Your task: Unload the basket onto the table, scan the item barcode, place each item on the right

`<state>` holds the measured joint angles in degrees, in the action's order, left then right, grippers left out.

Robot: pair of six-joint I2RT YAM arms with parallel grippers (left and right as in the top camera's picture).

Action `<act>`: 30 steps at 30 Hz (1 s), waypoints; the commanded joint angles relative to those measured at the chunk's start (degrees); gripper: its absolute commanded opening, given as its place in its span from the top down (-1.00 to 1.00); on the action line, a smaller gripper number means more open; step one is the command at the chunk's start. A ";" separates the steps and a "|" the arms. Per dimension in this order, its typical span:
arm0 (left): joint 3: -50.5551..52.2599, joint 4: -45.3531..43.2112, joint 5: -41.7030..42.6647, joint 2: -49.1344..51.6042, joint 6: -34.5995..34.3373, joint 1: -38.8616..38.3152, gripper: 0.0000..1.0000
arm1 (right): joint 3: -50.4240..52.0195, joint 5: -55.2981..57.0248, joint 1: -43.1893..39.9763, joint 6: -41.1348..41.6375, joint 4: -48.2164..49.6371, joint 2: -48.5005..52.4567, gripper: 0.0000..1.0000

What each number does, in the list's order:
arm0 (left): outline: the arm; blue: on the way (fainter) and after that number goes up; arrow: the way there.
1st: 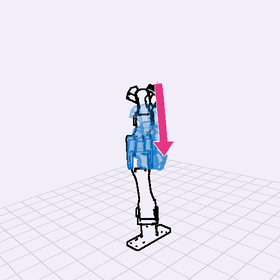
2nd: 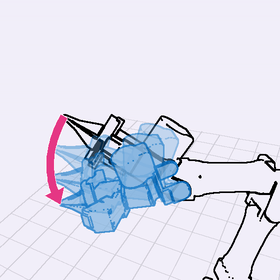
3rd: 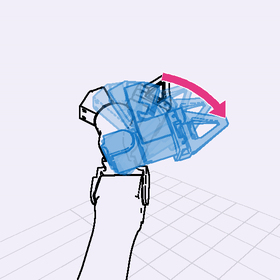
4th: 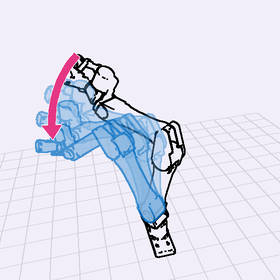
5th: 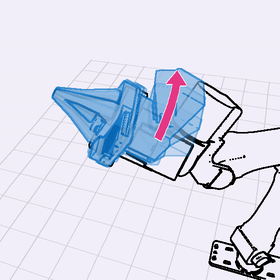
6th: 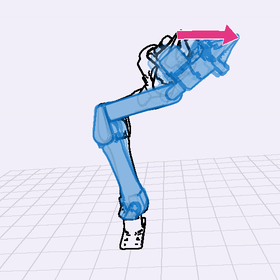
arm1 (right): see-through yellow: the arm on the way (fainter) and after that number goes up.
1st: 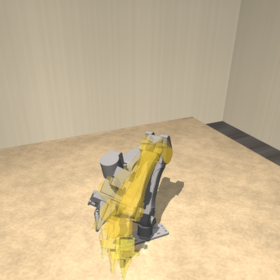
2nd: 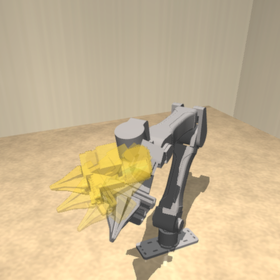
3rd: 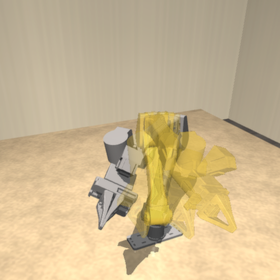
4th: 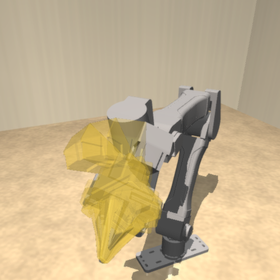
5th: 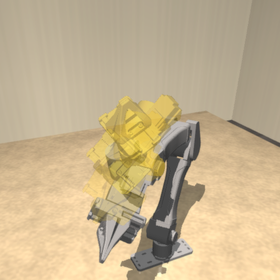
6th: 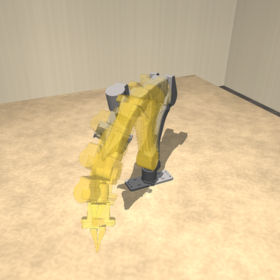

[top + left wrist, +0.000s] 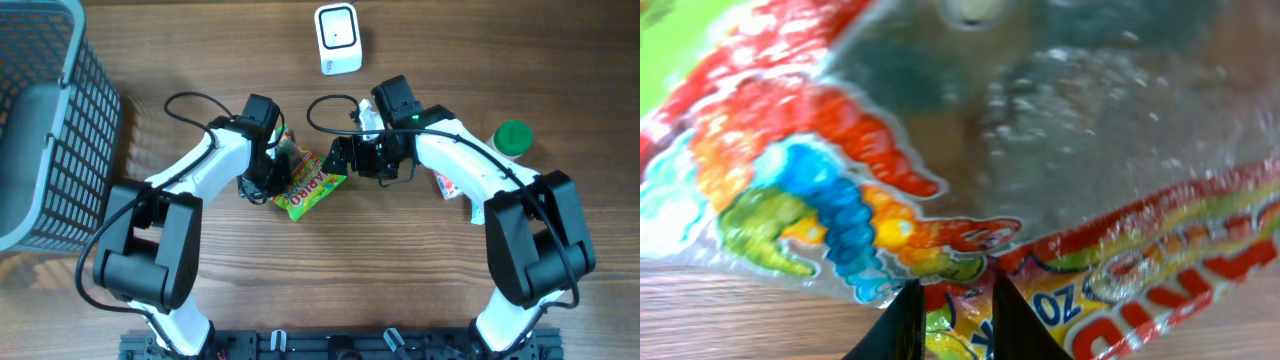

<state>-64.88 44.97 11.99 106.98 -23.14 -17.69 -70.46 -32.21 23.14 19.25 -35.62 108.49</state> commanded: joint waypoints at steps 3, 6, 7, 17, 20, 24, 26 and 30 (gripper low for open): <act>-1.42 0.00 -2.86 0.70 1.29 2.86 0.66 | -0.31 -1.79 0.35 -2.27 0.09 -1.09 -0.64; -2.51 0.42 -2.84 0.68 1.31 4.42 0.66 | -0.02 -1.79 1.38 -1.92 -0.17 -1.09 -0.61; -3.17 0.87 -2.82 0.59 1.31 5.05 0.67 | 0.24 -1.75 1.81 -1.18 0.31 -1.07 -0.61; -4.76 -0.31 -0.04 -0.35 1.27 8.09 0.68 | 2.60 -1.77 7.93 3.28 11.69 -1.07 0.91; -3.96 -3.28 -0.07 -0.22 0.94 7.93 0.70 | 2.60 -1.75 9.25 3.41 14.53 -1.09 0.92; -2.51 -7.50 -0.09 0.76 0.22 7.80 0.67 | 2.60 -0.61 10.40 6.14 15.65 -1.07 0.92; -2.49 -8.22 -0.09 1.60 0.20 7.87 0.67 | 2.75 1.51 11.13 8.37 15.45 -1.07 0.91; -2.49 -8.68 -0.09 1.86 0.20 7.85 0.66 | 4.07 7.85 13.57 13.29 16.74 -0.79 0.91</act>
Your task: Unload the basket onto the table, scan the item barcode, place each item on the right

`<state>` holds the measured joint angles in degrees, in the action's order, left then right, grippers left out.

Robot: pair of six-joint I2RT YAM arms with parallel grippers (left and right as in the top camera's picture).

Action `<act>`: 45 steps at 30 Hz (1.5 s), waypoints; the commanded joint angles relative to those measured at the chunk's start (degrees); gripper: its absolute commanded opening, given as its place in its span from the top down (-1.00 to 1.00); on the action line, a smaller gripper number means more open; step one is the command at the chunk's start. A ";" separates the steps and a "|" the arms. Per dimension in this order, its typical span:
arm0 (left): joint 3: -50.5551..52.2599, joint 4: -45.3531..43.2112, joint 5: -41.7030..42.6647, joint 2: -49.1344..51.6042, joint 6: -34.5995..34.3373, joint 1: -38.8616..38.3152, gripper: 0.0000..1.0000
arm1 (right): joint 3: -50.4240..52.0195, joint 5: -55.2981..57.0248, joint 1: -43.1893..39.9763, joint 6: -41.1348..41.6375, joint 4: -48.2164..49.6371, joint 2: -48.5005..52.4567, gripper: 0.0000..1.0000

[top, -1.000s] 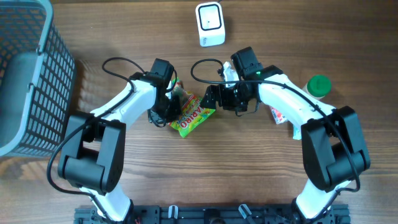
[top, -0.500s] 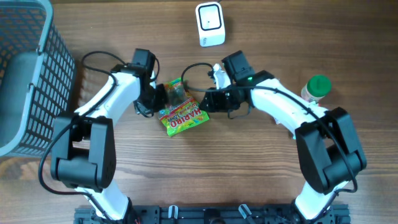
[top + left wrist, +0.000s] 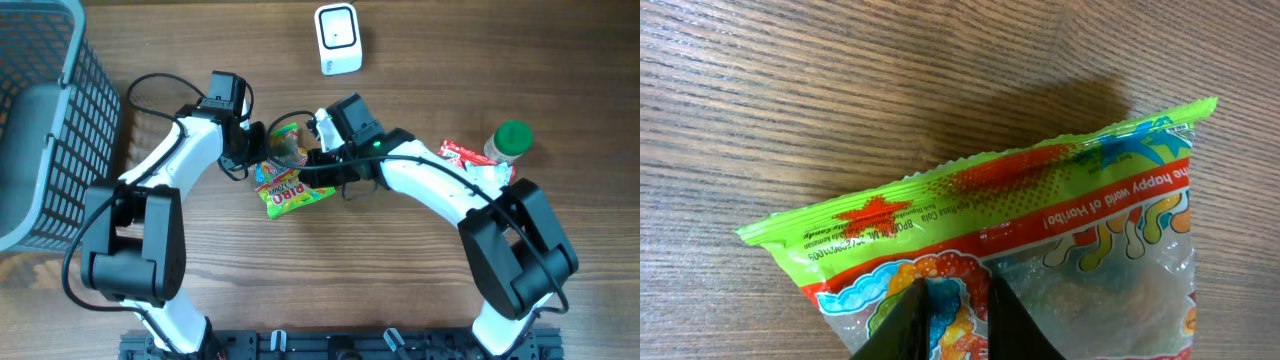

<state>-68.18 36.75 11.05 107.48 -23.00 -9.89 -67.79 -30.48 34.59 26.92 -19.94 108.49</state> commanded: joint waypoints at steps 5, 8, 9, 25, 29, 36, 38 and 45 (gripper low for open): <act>0.81 -0.31 0.87 1.36 0.09 0.04 0.66 | 4.94 9.29 6.60 11.10 8.28 2.45 0.91; 0.81 -0.02 0.61 1.38 0.11 0.04 0.65 | 5.03 9.22 7.74 11.37 7.80 3.72 0.91; 0.81 0.07 0.15 1.40 0.09 0.04 0.65 | 5.03 9.25 7.78 13.03 6.27 3.72 0.91; 0.79 0.09 -0.20 1.38 0.11 0.39 0.83 | 4.33 2.51 6.80 12.31 8.37 -1.05 0.91; 0.79 0.20 -0.22 1.38 0.13 0.37 0.83 | 4.37 5.01 6.78 14.32 13.29 -0.92 0.91; 0.79 0.02 -0.22 1.40 0.09 0.37 0.83 | 4.48 11.37 7.91 18.25 13.51 3.10 0.92; 0.79 -0.17 -0.22 1.40 0.11 0.37 0.83 | 4.48 11.02 8.11 18.32 13.46 4.98 0.91; 0.81 -1.09 -0.22 1.40 0.11 0.37 0.85 | 4.48 5.27 8.33 24.15 8.15 10.38 0.91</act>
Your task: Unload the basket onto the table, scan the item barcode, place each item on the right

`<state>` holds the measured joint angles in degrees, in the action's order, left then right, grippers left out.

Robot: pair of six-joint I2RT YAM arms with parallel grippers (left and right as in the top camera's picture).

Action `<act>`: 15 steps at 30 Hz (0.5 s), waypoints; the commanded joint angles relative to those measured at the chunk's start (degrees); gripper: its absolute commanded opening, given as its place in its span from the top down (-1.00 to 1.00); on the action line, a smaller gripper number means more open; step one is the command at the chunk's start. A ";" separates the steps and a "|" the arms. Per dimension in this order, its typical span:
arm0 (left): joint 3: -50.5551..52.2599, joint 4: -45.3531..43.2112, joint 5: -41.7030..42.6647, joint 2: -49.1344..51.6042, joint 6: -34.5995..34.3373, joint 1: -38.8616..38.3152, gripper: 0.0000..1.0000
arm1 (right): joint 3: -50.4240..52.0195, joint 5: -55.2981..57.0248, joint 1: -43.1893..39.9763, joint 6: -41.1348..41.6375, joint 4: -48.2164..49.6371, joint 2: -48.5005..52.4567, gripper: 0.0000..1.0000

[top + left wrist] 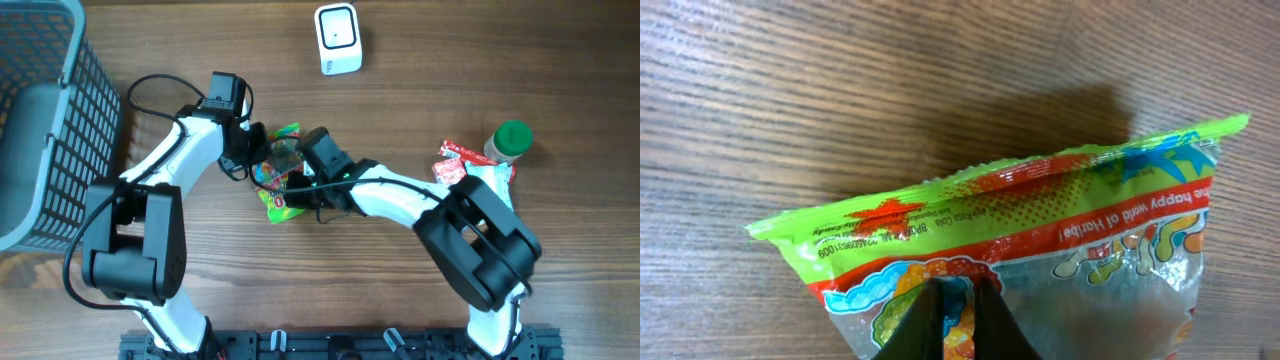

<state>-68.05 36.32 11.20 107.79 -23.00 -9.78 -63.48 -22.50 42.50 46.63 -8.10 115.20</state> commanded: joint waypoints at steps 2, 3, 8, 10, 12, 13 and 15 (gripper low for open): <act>0.68 -0.94 -0.37 1.09 0.11 0.26 0.85 | 0.17 -4.70 0.42 4.33 -5.49 3.39 0.91; 0.66 -1.03 -0.37 1.09 0.11 0.26 0.86 | 0.17 -5.68 0.42 4.22 -5.95 3.30 0.92; -1.20 -0.87 -0.37 -0.44 0.33 1.44 0.86 | -0.39 -8.44 0.39 -1.57 -5.64 0.20 0.91; -2.93 0.39 -0.35 -2.16 0.28 2.71 0.82 | -1.11 -8.48 0.39 -5.49 -5.31 -2.05 0.88; -4.50 2.38 -0.33 -4.20 0.24 3.91 0.76 | -1.70 -8.48 0.39 -11.41 -5.44 -4.61 0.70; -4.90 3.23 -0.33 -5.25 0.09 4.42 0.67 | -1.81 -8.48 0.33 -13.99 -5.53 -5.95 0.50; -4.94 5.05 -0.35 -6.88 0.09 5.16 0.57 | -1.81 -8.28 -0.15 -16.06 -5.22 -8.31 0.28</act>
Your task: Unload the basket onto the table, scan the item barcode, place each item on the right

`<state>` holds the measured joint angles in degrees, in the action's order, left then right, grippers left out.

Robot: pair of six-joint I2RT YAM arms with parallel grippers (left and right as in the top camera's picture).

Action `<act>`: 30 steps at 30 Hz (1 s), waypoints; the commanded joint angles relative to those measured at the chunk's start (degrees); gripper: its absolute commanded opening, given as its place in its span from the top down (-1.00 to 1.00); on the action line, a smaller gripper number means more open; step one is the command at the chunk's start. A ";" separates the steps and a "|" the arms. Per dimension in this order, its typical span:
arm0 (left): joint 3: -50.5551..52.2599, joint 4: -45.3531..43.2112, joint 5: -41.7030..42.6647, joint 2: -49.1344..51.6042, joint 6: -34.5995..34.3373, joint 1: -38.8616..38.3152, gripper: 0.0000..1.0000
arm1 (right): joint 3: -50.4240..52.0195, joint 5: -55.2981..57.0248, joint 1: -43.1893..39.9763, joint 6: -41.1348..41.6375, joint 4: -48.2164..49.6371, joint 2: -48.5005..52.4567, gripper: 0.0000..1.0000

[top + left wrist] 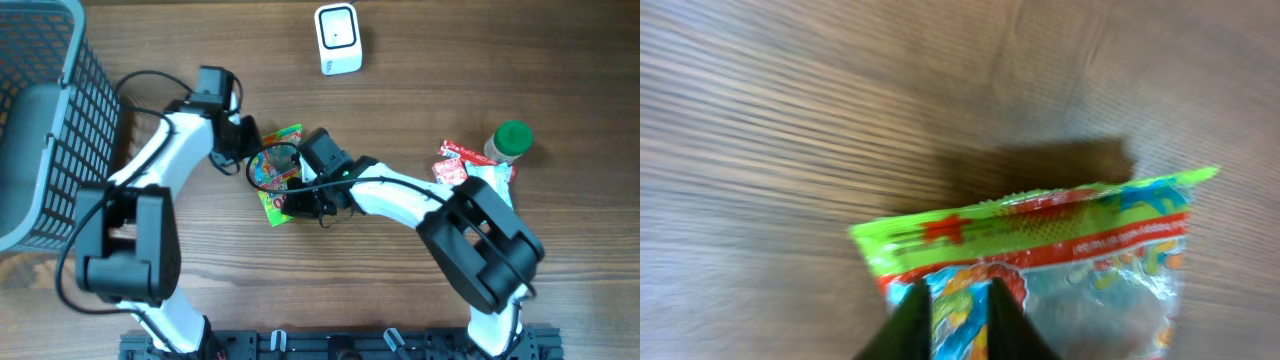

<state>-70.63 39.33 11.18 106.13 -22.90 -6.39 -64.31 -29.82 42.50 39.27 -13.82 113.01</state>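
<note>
A candy bag (276, 168) with a green edge and a clear window lies between my two grippers in the overhead view. In the left wrist view the bag (1080, 250) shows blurred, with its shadow on the wood behind it. My left gripper (960, 292) stands at the bag's left end (247, 152), its fingers (910, 320) apart with the print showing between them. My right gripper (298, 198) sits over the bag's lower end and looks shut on it. The white scanner (338, 38) stands at the back of the table.
A grey wire basket (40, 110) fills the left edge. At the right stand a green-capped bottle (512, 140) and a red and white packet (455, 168). Black cables loop beside both wrists.
My left fingers stand wider apart than before. The left wrist has drawn back to the left, and the bag looks smaller in its view. The right gripper stays on the bag's lower end.
At first the left gripper was close on the bag and the right gripper stood to its right. Then both arms and the bag were further left. Later the right gripper lay over the bag's lower end. Now the left fingers are spread.
</note>
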 commanded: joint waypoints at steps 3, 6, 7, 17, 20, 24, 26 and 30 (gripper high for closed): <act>-2.34 5.40 -0.35 -5.49 0.00 2.40 0.67 | -0.98 -0.72 -1.92 -8.79 0.96 -8.92 0.15; -1.31 6.56 -0.35 -4.46 -0.02 2.34 0.75 | -0.98 -3.26 -4.96 -12.83 0.87 -10.34 0.06; -0.59 6.03 -0.37 -4.07 0.00 2.14 0.77 | -0.98 -5.29 -6.47 -13.79 0.68 -10.36 0.06; 4.11 -3.30 -0.35 4.02 -0.02 0.57 0.77 | -0.94 -7.37 -16.13 -23.23 1.07 -9.27 -0.42; 4.11 -4.13 -0.31 5.73 0.00 -0.17 0.77 | -0.94 -7.30 -16.31 -25.38 1.99 -7.93 -0.43; 4.11 -4.74 -0.28 6.73 1.68 -2.95 0.76 | -0.92 -7.34 -17.22 -25.51 2.71 -4.55 -0.44; 4.11 -5.53 -0.33 6.75 3.72 -5.77 0.74 | -0.92 -7.39 -18.21 -25.03 2.73 -2.78 -0.44; 4.11 -5.29 -0.33 6.73 3.63 -9.40 0.73 | -0.90 -7.80 -19.82 -24.04 2.56 -0.57 -0.43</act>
<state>-67.26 33.19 10.79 110.08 -21.26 -12.03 -64.45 -36.05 24.32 15.33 -11.33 109.97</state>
